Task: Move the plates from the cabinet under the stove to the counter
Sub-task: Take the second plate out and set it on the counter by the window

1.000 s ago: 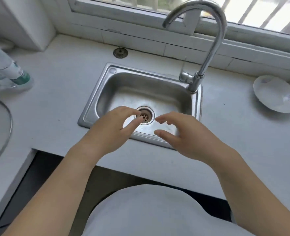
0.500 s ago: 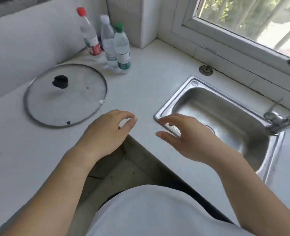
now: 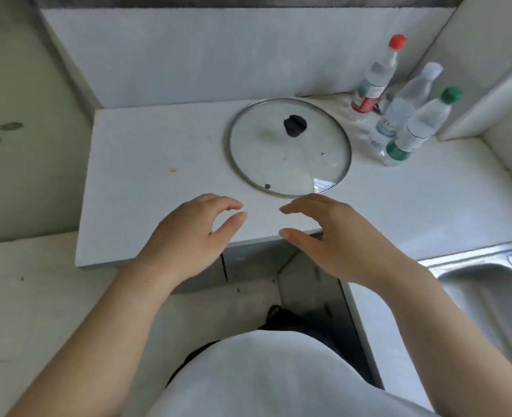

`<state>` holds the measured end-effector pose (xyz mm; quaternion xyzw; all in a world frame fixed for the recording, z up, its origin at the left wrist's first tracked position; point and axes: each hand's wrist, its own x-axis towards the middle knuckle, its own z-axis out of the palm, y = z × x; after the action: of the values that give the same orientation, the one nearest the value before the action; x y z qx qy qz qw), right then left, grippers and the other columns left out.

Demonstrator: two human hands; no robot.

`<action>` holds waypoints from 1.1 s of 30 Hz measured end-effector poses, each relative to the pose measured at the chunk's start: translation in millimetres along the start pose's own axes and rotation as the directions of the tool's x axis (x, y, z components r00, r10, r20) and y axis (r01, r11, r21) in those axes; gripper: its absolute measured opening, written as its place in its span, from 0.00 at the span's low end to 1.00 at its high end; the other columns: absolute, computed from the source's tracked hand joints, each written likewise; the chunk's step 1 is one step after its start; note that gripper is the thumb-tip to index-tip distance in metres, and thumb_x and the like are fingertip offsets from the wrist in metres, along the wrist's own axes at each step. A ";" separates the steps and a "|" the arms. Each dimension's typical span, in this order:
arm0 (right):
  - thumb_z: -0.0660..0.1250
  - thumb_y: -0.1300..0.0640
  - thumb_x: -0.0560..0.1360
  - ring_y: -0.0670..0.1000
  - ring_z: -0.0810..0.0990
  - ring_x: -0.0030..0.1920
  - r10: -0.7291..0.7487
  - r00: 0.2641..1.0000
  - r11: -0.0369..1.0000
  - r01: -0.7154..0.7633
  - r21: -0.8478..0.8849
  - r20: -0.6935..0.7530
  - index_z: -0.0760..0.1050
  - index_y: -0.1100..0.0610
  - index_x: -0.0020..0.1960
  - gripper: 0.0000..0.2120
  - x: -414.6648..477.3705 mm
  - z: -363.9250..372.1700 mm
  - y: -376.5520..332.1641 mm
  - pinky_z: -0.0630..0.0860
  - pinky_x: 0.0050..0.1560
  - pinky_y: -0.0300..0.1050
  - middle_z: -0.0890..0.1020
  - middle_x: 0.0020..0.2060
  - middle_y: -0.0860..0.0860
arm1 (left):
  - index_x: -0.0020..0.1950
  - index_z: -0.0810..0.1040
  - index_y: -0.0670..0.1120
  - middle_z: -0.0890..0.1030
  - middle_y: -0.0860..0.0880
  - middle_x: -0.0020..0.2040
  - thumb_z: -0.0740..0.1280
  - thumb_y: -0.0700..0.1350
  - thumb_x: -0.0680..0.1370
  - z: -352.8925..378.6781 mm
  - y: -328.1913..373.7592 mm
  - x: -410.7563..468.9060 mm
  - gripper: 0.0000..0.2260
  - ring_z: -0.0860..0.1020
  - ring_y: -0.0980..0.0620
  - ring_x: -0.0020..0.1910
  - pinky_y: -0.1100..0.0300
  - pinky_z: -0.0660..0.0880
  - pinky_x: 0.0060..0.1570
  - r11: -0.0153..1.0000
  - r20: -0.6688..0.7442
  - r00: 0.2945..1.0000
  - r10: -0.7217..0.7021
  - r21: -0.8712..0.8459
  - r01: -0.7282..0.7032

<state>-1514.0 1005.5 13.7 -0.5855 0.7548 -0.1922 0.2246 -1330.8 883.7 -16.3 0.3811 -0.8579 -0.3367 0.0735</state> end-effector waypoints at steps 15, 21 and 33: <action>0.60 0.41 0.75 0.38 0.71 0.57 -0.495 0.793 0.859 0.507 0.065 0.357 0.70 0.46 0.65 0.20 142.5 42.9 -72.3 0.61 0.48 0.21 0.74 0.61 0.40 | 0.61 0.75 0.57 0.76 0.61 0.59 0.56 0.61 0.76 -60.8 -57.3 -48.5 0.18 0.77 0.57 0.52 0.56 0.73 0.52 0.874 -0.365 0.798 -0.480 -0.121 0.471; 0.61 0.43 0.75 0.31 0.65 0.52 -0.632 0.617 0.756 0.622 0.202 0.469 0.70 0.47 0.64 0.19 174.2 83.4 -100.8 0.57 0.46 0.15 0.74 0.61 0.41 | 0.60 0.75 0.58 0.72 0.65 0.54 0.56 0.60 0.77 -59.0 -68.9 -84.8 0.16 0.72 0.65 0.50 0.73 0.65 0.45 0.745 -0.456 0.612 -0.647 -0.206 0.634; 0.61 0.42 0.74 0.33 0.66 0.50 -0.735 0.324 0.573 0.766 0.291 0.595 0.71 0.46 0.64 0.19 204.6 147.7 -190.3 0.60 0.45 0.17 0.75 0.59 0.41 | 0.60 0.75 0.58 0.76 0.63 0.55 0.58 0.58 0.78 -66.8 -110.6 -140.0 0.14 0.73 0.63 0.54 0.74 0.65 0.44 0.560 -0.532 0.283 -0.798 -0.480 0.676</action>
<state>-1322.6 757.2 -26.3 -0.8974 0.2686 -0.0366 0.3482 -1140.5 894.0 -17.1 0.8224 -0.4526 -0.2266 0.2599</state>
